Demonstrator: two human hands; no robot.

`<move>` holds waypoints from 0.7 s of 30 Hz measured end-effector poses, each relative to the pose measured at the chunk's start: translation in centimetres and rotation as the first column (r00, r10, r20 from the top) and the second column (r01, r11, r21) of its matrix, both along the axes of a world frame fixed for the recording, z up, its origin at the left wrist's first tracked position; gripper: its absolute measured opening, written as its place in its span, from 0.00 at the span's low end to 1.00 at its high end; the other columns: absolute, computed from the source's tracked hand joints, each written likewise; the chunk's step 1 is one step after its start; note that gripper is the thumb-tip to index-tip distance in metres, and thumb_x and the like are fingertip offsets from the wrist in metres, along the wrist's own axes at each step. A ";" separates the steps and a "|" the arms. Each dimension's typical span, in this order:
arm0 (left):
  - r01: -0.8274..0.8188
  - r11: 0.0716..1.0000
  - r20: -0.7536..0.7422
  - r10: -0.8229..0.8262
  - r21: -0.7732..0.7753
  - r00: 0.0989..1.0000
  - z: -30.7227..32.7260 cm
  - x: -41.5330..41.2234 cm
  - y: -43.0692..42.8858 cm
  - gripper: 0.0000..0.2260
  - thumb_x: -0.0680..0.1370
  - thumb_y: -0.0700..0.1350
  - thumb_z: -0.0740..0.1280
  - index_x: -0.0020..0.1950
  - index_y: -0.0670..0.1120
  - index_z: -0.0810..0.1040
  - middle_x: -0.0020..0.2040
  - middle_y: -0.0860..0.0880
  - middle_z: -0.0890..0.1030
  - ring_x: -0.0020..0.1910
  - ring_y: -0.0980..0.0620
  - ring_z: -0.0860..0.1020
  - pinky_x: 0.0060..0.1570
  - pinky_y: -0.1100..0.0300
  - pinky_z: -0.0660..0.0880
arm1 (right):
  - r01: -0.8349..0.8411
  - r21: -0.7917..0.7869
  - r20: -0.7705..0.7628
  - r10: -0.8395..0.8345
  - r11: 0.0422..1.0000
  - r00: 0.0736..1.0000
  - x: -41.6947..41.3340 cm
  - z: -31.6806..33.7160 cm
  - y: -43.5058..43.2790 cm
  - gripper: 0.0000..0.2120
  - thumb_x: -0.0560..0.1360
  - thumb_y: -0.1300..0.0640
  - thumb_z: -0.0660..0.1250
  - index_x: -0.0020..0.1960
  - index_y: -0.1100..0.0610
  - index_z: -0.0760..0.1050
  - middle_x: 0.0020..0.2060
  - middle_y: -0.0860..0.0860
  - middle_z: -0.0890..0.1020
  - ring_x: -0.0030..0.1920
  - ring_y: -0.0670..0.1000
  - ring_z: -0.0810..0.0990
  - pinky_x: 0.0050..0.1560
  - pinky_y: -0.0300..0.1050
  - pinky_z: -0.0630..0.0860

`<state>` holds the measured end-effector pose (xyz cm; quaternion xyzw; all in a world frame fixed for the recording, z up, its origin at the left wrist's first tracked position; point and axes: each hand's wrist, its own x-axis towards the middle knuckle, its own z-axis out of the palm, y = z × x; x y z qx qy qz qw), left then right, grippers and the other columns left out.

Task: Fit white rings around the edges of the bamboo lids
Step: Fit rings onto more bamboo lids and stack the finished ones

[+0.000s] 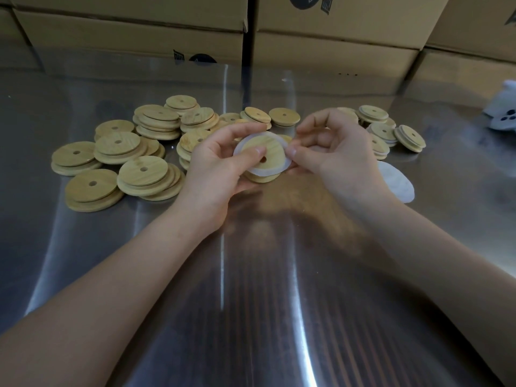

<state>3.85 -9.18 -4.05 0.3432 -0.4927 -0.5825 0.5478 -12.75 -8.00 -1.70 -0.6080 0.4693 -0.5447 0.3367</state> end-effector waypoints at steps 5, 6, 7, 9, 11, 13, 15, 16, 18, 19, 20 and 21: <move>-0.068 0.958 0.294 0.153 -0.278 0.944 0.3 0.4 0.0 0.12 0.73 0.33 0.73 0.51 0.48 0.80 0.47 0.52 0.84 0.47 0.57 0.82 0.49 0.63 0.79 | 0.008 -0.047 -0.092 -0.013 0.999 0.996 -0.3 0.1 0.0 0.15 0.71 0.71 0.72 0.45 0.54 0.71 0.36 0.56 0.82 0.34 0.50 0.82 0.42 0.50 0.83; -0.059 0.943 0.361 0.183 -0.327 0.914 0.3 0.3 0.0 0.13 0.73 0.34 0.73 0.50 0.50 0.80 0.48 0.54 0.83 0.48 0.58 0.81 0.48 0.64 0.79 | 0.006 -0.060 -0.119 -0.013 0.998 0.993 -0.3 0.1 0.0 0.15 0.71 0.71 0.72 0.45 0.54 0.70 0.36 0.56 0.82 0.35 0.49 0.82 0.43 0.51 0.83; -0.046 0.931 0.416 0.206 -0.363 0.886 0.3 0.2 0.0 0.14 0.72 0.34 0.74 0.50 0.52 0.80 0.48 0.55 0.83 0.49 0.58 0.81 0.48 0.64 0.79 | 0.003 -0.075 -0.146 -0.014 0.997 0.989 -0.3 0.1 0.0 0.16 0.71 0.71 0.72 0.46 0.53 0.70 0.37 0.55 0.81 0.36 0.47 0.81 0.45 0.52 0.82; -0.022 0.920 0.475 0.223 -0.392 0.852 0.1 0.0 0.2 0.17 0.72 0.34 0.74 0.52 0.55 0.80 0.49 0.57 0.82 0.50 0.61 0.80 0.51 0.63 0.78 | -0.008 -0.106 -0.199 -0.013 0.994 0.980 -0.3 0.1 0.0 0.17 0.70 0.70 0.72 0.46 0.52 0.70 0.37 0.53 0.81 0.38 0.47 0.81 0.45 0.51 0.81; -0.020 0.907 0.515 0.257 -0.421 0.818 -0.1 -0.1 0.2 0.19 0.73 0.35 0.73 0.56 0.57 0.81 0.52 0.58 0.82 0.52 0.60 0.79 0.54 0.60 0.77 | -0.013 -0.128 -0.232 -0.017 0.992 0.973 -0.3 0.2 -0.1 0.17 0.70 0.69 0.72 0.46 0.51 0.70 0.38 0.51 0.81 0.39 0.46 0.81 0.44 0.45 0.79; -0.038 0.898 0.522 0.288 -0.438 0.803 -0.2 -0.2 0.1 0.20 0.74 0.36 0.72 0.59 0.58 0.80 0.53 0.56 0.81 0.52 0.56 0.79 0.55 0.59 0.77 | -0.004 -0.132 -0.237 -0.028 0.991 0.971 -0.4 0.1 -0.1 0.16 0.71 0.68 0.72 0.46 0.51 0.70 0.38 0.50 0.81 0.39 0.46 0.81 0.44 0.42 0.78; -0.052 0.899 0.505 0.290 -0.434 0.813 -0.2 -0.2 0.1 0.21 0.74 0.35 0.72 0.60 0.59 0.78 0.52 0.55 0.80 0.51 0.55 0.79 0.55 0.63 0.76 | 0.008 -0.122 -0.238 -0.038 0.992 0.971 -0.5 0.1 -0.2 0.16 0.71 0.68 0.72 0.46 0.50 0.70 0.37 0.50 0.82 0.40 0.50 0.82 0.44 0.45 0.79; -0.052 0.902 0.500 0.285 -0.429 0.818 -0.3 -0.2 0.1 0.21 0.75 0.35 0.71 0.60 0.58 0.78 0.52 0.54 0.80 0.51 0.55 0.79 0.55 0.64 0.76 | 0.014 -0.111 -0.237 -0.040 0.994 0.971 -0.6 0.1 -0.2 0.16 0.71 0.68 0.72 0.46 0.50 0.70 0.36 0.50 0.82 0.40 0.53 0.83 0.45 0.48 0.81; -0.050 0.908 0.495 0.272 -0.415 0.825 -0.2 -0.3 0.0 0.21 0.75 0.34 0.71 0.61 0.57 0.77 0.52 0.51 0.80 0.51 0.54 0.79 0.56 0.64 0.75 | 0.016 -0.070 -0.220 -0.031 0.997 0.975 -0.8 0.2 -0.3 0.16 0.71 0.68 0.72 0.46 0.51 0.70 0.34 0.51 0.83 0.38 0.56 0.83 0.45 0.51 0.82; -0.051 0.911 0.490 0.266 -0.409 0.830 -0.2 -0.3 0.0 0.21 0.75 0.34 0.71 0.62 0.55 0.77 0.52 0.49 0.80 0.51 0.52 0.79 0.57 0.63 0.75 | 0.011 -0.041 -0.201 -0.019 0.999 0.979 -1.0 0.3 -0.4 0.16 0.71 0.68 0.72 0.47 0.52 0.69 0.33 0.51 0.83 0.36 0.54 0.83 0.44 0.50 0.82; -0.055 0.914 0.480 0.261 -0.402 0.837 -0.2 -0.3 0.0 0.21 0.75 0.34 0.71 0.62 0.54 0.77 0.52 0.48 0.80 0.52 0.51 0.79 0.58 0.61 0.75 | 0.003 -0.013 -0.176 -0.005 1.000 0.984 -1.1 0.4 -0.4 0.16 0.71 0.69 0.72 0.47 0.53 0.68 0.32 0.51 0.83 0.34 0.52 0.83 0.43 0.49 0.82; -0.058 0.917 0.468 0.254 -0.394 0.846 -0.2 -0.3 -0.1 0.21 0.75 0.33 0.71 0.62 0.54 0.77 0.53 0.46 0.80 0.52 0.49 0.79 0.59 0.58 0.76 | -0.006 0.011 -0.153 0.008 1.000 0.988 -1.2 0.5 -0.5 0.16 0.71 0.69 0.72 0.47 0.54 0.68 0.32 0.51 0.83 0.34 0.51 0.83 0.42 0.47 0.82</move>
